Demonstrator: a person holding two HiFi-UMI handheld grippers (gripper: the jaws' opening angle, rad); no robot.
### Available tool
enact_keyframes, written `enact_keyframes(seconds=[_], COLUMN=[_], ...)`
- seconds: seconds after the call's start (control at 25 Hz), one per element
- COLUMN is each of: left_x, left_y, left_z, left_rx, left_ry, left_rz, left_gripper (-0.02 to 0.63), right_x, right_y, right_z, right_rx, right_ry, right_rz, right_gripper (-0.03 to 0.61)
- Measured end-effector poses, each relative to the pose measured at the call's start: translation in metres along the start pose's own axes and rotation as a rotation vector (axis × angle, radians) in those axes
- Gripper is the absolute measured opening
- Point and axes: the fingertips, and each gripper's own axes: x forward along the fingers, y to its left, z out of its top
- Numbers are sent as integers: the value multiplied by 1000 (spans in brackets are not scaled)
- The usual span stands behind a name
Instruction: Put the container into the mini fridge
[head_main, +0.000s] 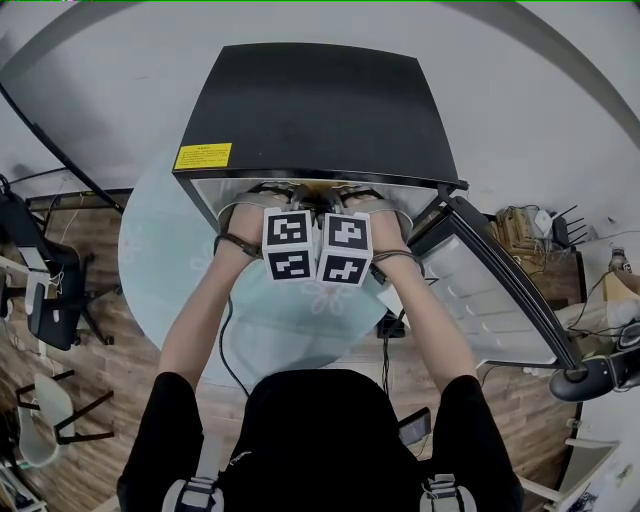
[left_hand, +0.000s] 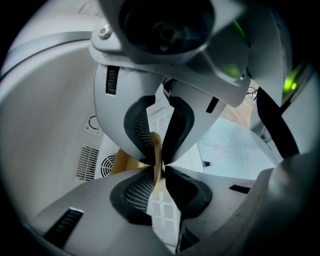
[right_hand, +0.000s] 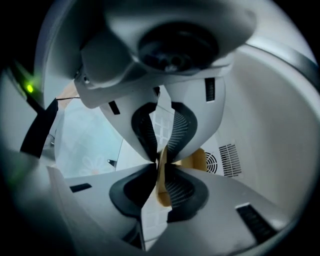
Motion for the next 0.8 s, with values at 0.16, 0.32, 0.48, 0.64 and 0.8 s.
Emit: enact_keyframes(seconds=[0.16,0.32,0.48,0.64,0.8], left_x=[-13,-29,-43,-53,-55], left_y=[2,-1,-12,-30,-54], left_z=[3,6,12,18,22], left_rx=[-13,-14,-8,17,30], left_ry=[-7,-10,-16,-28,-23], left_rz=[48,76,77,58,21], left_gripper=[86,84,45,26,12], right_x=[-12,-27,-41,-53,-55], right_y=[-1,2,13,31,56], right_z=[5,11,17,19,19], right_rx=[2,-2,3,-2,3], right_ry=[-13,-28,-45,-51,-57], right_rz=[-35,-52,-54,-32,16], right_gripper=[64,64,28,9,9])
